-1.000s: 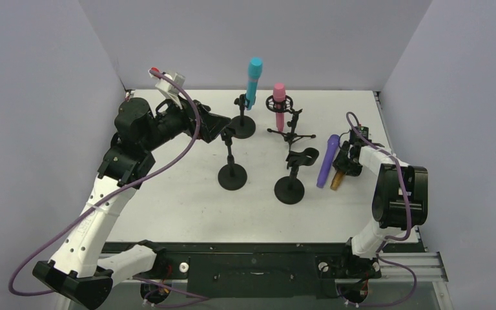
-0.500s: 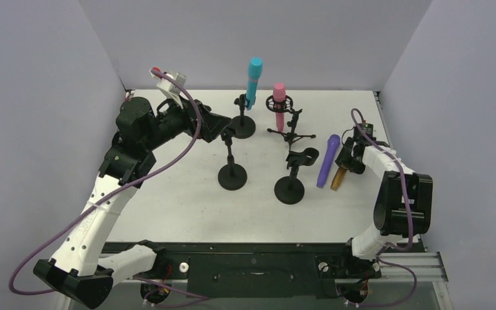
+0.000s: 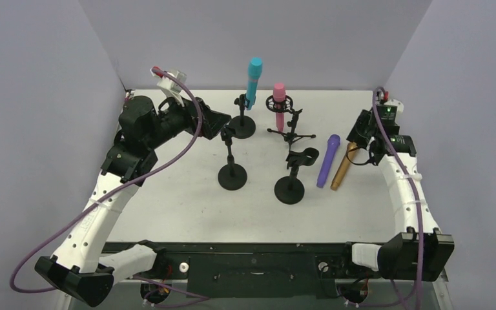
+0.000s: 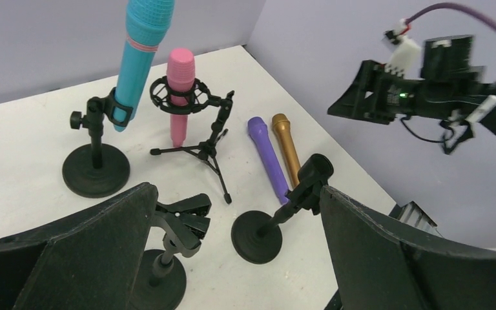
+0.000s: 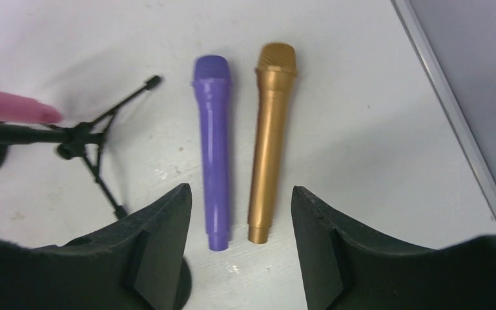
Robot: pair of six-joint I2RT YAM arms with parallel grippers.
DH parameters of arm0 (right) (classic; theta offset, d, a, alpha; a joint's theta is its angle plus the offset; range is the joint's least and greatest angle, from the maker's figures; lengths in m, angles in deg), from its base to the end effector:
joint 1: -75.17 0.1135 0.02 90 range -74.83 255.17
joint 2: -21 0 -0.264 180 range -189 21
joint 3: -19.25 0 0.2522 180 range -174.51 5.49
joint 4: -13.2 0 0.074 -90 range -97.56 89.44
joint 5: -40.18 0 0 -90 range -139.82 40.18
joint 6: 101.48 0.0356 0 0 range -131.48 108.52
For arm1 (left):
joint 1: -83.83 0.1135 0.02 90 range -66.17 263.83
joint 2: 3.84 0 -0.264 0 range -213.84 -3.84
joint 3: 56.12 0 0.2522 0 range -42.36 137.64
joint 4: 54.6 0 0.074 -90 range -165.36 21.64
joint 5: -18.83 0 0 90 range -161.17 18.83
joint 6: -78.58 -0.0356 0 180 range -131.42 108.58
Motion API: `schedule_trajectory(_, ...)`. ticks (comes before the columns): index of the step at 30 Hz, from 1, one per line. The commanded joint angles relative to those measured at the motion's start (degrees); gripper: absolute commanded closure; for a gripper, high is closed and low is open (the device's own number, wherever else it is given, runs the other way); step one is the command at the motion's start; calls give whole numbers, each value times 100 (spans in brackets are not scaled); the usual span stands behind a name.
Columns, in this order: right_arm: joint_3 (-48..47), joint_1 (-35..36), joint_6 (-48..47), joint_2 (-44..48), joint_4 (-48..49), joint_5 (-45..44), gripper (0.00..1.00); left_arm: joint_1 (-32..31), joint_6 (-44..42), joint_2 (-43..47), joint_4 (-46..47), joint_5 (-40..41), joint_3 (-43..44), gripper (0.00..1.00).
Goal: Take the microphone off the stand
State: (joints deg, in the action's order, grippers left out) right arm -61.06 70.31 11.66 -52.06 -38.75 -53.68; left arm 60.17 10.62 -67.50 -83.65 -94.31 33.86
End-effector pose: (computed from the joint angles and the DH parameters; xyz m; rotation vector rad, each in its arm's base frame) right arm 0.2699 -0.0254 0.3208 0.6005 2.2720 0.0776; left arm 0.2101 -0.1073 0.4568 0.3488 1.6619 -0.9315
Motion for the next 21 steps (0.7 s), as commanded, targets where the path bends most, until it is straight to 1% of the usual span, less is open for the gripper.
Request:
schedule_trajectory(1,-943,814,-176,511,-510,-315,45,8,128,-15,39,794,19,4)
schedule_trajectory(4,-1589,1760,-218,574,-631,-447,44,108,288,2,-16,1187,-64,4)
schedule_trajectory(5,-1677,1936,-247,609,-578,-447,43,193,374,11,-42,1320,-77,4)
schedule_trajectory(6,-1838,2319,-270,622,-466,-448,42,256,412,16,-52,1347,-98,4)
schedule_trajectory(7,-1907,2510,-299,621,-402,-471,42,382,485,22,-73,1342,-107,4)
schedule_trajectory(8,-2069,2919,-366,593,-297,-504,40,447,516,32,-76,1327,-136,4)
schedule_trajectory(9,-2168,3105,-417,488,-251,-546,39,577,603,43,-54,1278,-171,4)
schedule_trajectory(10,-2365,3499,-528,403,-217,-647,38,636,695,87,-27,1242,-255,4)
schedule_trajectory(13,-2964,4148,-720,-231,-380,-848,37,826,784,225,154,1079,-469,4)
schedule_trajectory(16,-3661,4757,-871,-877,-510,-896,37,860,750,418,205,969,-728,4)
schedule_trajectory(17,-3795,5001,-898,-1009,-542,-906,36,867,750,465,163,997,-765,4)
schedule_trajectory(21,-4838,5630,-1192,-1902,-895,-985,36,878,783,794,11,1349,-1155,4)
